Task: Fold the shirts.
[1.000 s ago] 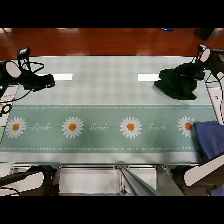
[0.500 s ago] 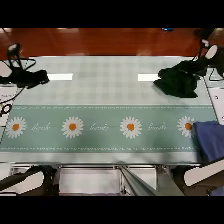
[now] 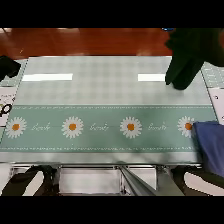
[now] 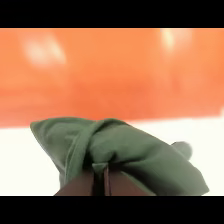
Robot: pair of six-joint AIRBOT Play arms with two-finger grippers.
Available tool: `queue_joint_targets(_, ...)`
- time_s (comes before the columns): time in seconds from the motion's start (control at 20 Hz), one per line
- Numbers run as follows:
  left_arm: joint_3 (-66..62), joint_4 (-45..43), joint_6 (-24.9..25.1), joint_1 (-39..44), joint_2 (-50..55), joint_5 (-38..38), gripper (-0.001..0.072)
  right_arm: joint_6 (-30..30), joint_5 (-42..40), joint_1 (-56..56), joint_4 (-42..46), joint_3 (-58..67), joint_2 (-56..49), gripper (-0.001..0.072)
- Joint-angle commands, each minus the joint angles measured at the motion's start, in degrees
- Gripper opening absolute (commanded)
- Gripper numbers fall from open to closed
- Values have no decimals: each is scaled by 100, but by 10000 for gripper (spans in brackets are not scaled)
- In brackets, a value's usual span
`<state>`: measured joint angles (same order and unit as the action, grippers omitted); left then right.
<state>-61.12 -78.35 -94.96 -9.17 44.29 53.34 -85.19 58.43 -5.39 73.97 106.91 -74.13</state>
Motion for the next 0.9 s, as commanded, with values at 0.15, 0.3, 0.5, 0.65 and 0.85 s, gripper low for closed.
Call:
queue_joint_targets(0.15,789,83,-33,28,-1449,463,505,116,-20,1550,-7,1239,660,26)
queue_joint_targets(0.3,1134,83,-33,26,-1598,715,505,33,120,2455,-7,1198,678,26)
queue_joint_targets(0.5,1467,-50,-289,24,-1602,721,505,-87,20,3917,-155,785,601,26)
queue_joint_targets(0.65,1467,-186,-289,26,-1598,686,505,-120,205,4662,-140,782,247,27)
queue_joint_targets(0.85,1469,-179,-286,26,-1587,726,505,-330,892,4876,-52,780,-308,27)
